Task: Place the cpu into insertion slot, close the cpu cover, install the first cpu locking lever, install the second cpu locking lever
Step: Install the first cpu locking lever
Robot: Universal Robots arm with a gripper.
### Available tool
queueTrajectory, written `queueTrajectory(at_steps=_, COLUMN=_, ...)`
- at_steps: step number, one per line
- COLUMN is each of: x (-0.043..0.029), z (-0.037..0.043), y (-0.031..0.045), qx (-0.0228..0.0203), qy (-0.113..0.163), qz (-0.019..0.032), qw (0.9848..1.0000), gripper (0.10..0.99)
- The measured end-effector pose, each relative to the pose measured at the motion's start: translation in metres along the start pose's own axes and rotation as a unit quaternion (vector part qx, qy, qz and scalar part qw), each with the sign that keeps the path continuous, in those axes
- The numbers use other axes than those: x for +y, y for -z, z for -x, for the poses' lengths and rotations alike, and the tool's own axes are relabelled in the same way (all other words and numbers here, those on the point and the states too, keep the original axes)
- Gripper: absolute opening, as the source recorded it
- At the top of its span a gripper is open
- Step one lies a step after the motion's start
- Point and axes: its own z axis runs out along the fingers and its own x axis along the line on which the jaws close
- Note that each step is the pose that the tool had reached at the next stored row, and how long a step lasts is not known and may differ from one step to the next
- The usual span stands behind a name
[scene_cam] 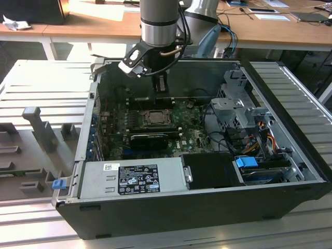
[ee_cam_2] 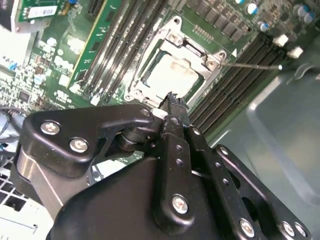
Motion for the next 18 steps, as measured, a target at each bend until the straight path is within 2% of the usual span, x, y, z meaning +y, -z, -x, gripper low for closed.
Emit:
queueTrajectory(at_steps=2, x=0.0, z=0.0, y=0.0, qx=0.0004, qy=0.026, qz=0.0004, qw=0.9997, gripper=0.106)
queueTrajectory(at_steps=4, x=0.0, z=0.0, y=0.0001, qx=-0.0004, qy=0.052, qz=0.0006, qw=0.9986, gripper=0.106)
queueTrajectory(at_steps=7, x=0.0, z=0.0, y=0.0, qx=-0.003, qy=0.084, qz=0.0007, qw=0.9965, gripper=0.106)
queueTrajectory(at_steps=9, x=0.0, z=0.0, y=-0.0001, qx=-0.0025, qy=0.104, qz=0.0012, qw=0.9946, gripper=0.106)
queueTrajectory(at_steps=10, x=0.0, z=0.0, y=-0.0002, qx=-0.0017, qy=0.123, qz=0.0016, qw=0.9924, gripper=0.106)
queueTrajectory(at_steps=11, x=0.0, z=0.0, y=-0.0002, qx=-0.0012, qy=0.134, qz=0.0019, qw=0.991, gripper=0.106)
queueTrajectory(at_steps=12, x=0.0, z=0.0, y=-0.0003, qx=-0.0006, qy=0.152, qz=0.0024, qw=0.9883, gripper=0.106)
queueTrajectory(at_steps=13, x=0.0, z=-0.0001, y=-0.0004, qx=-0.0004, qy=0.162, qz=0.0025, qw=0.9869, gripper=0.106)
queueTrajectory(at_steps=14, x=0.0, z=0.0, y=-0.0004, qx=-0.0001, qy=0.179, qz=0.0028, qw=0.9838, gripper=0.106)
queueTrajectory(at_steps=15, x=0.0, z=0.0, y=-0.0004, qx=0.0003, qy=0.192, qz=0.0031, qw=0.9814, gripper=0.106)
queueTrajectory(at_steps=18, x=0.0, z=0.0, y=-0.0005, qx=0.0012, qy=0.221, qz=0.0038, qw=0.9753, gripper=0.106)
